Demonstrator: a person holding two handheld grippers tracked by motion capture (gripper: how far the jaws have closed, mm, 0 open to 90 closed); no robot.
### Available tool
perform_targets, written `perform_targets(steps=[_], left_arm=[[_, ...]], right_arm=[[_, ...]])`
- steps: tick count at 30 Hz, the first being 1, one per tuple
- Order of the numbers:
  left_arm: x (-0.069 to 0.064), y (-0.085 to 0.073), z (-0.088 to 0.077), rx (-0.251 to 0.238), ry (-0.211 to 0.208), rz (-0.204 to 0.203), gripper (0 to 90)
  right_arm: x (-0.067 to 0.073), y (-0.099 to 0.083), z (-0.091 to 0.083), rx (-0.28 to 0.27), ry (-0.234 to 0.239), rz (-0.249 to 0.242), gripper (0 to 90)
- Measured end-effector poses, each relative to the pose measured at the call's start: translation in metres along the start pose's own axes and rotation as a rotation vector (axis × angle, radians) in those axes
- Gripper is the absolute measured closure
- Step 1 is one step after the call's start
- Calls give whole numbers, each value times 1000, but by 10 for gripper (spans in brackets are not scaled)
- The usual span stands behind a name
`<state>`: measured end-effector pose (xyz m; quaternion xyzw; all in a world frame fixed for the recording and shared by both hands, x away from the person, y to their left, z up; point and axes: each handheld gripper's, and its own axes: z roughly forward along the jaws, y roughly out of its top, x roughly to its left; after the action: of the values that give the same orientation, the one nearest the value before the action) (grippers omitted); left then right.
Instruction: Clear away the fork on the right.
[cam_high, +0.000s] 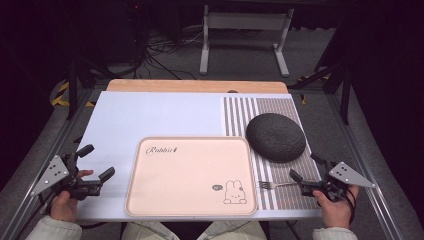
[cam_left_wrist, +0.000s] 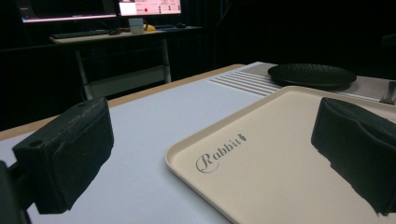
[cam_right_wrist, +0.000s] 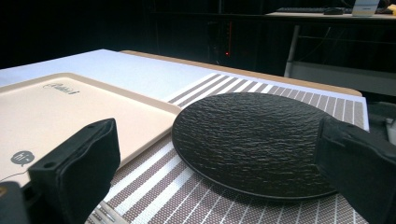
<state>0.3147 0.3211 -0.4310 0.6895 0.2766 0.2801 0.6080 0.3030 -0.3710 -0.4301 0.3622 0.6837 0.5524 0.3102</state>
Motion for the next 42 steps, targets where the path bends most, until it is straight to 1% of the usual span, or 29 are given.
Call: perform_targets(steps=[8, 17, 25, 26, 30, 33, 35, 36, 38, 39, 40, 42], left_arm=[[0, 0, 0, 5, -2, 3, 0], [0, 0, 0, 4, -2, 5, 0], [0, 0, 0, 7, -3, 2, 0], [-1, 0, 1, 4, -1, 2, 0], [-1, 0, 1, 3, 0, 5, 0], [-1, 1, 0, 8, -2, 8, 0], [-1, 0, 1, 8, 1, 6, 0], [-1, 0, 1, 8, 1, 6, 0], [0, 0, 0, 6, 0, 2, 0], [0, 0, 0, 8, -1, 4, 0], [0, 0, 0, 4, 1, 2, 0], [0, 0, 0, 7, -1, 3, 0]], right_arm=[[0, 0, 0, 6, 7, 5, 15], [0, 1, -1, -6, 0, 3, 15], [0, 1, 3, -2, 13, 7, 14], [0, 1, 4, -3, 19, 0, 14], [1, 10, 15, 4, 54, 10, 15], [2, 20, 26, 13, 74, -5, 16], [3, 24, 33, 25, 82, -12, 17], [3, 24, 33, 25, 82, -12, 17], [5, 25, 38, 38, 92, -17, 14], [5, 25, 40, 34, 97, -9, 14], [7, 27, 43, 37, 110, -10, 13], [7, 28, 44, 45, 110, -13, 12]])
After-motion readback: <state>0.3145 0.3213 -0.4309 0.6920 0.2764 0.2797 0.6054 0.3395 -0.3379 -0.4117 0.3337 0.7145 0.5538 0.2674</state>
